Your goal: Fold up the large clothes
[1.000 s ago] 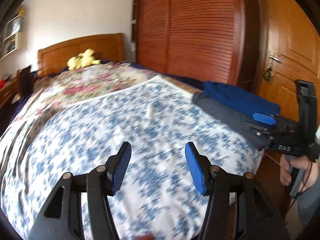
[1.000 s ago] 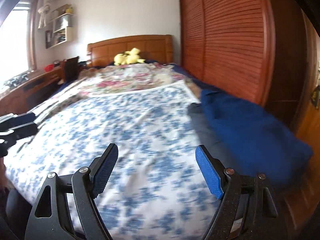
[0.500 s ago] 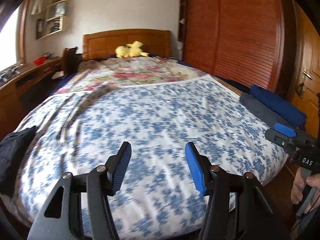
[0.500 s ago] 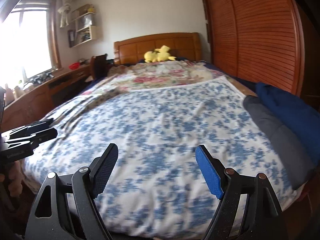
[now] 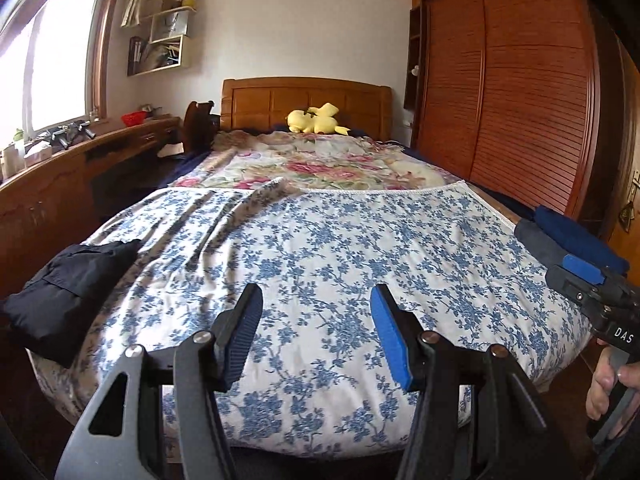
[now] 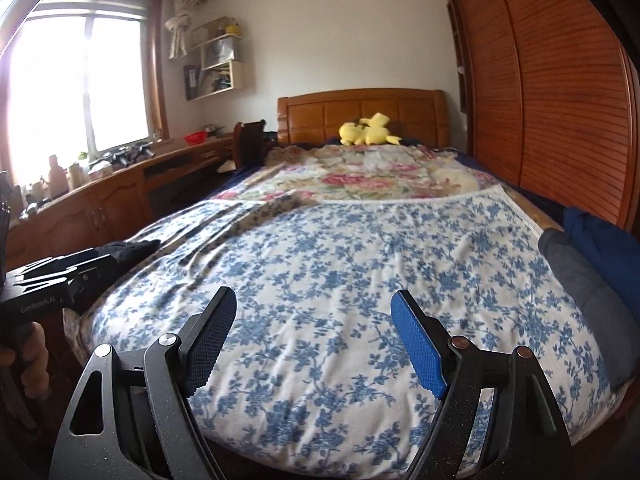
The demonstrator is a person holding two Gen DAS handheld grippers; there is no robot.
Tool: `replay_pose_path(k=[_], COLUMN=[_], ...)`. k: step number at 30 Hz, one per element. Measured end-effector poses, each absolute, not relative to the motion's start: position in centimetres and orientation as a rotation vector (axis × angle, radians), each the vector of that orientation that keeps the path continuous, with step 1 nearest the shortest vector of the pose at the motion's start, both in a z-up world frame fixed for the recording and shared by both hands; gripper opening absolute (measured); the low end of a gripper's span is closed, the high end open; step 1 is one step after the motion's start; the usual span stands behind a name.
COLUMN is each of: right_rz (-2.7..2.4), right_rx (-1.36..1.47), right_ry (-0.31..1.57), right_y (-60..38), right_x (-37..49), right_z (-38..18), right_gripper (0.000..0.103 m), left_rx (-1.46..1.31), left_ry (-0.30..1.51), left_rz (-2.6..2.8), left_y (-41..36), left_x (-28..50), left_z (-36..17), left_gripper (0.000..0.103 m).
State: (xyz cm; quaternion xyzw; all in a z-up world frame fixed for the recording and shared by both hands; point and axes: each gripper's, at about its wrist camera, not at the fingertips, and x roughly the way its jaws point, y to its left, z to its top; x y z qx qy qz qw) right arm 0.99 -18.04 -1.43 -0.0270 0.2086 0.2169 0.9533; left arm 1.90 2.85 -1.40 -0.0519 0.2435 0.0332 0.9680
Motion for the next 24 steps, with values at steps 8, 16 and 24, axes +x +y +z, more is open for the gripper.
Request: replay_pose_path(k=[8, 16, 24], right_rz=[0.447, 0.454, 0.454], right_rx=[-0.056, -0.061, -0.056], right_ry=[0.403, 0.401, 0.399], right_y=[-17.6, -17.5, -17.5], right_x=[-0.1, -0.4, -0.5], right_z=[-0.5, -0.3, -0.4], right_gripper=[0.081, 0.081, 0.081], left_rx=[-0.099, -0.093, -0.088], left_ry=[0.463, 0.461, 0.461], left_rz=[0.069, 0.064, 0.060], left_y=[3.3, 3.2, 3.1], left_x=[0.3, -0.1, -0.3], left_z=[-0.5, -0.3, -0.2], left_gripper=[0.055, 0.055, 0.055])
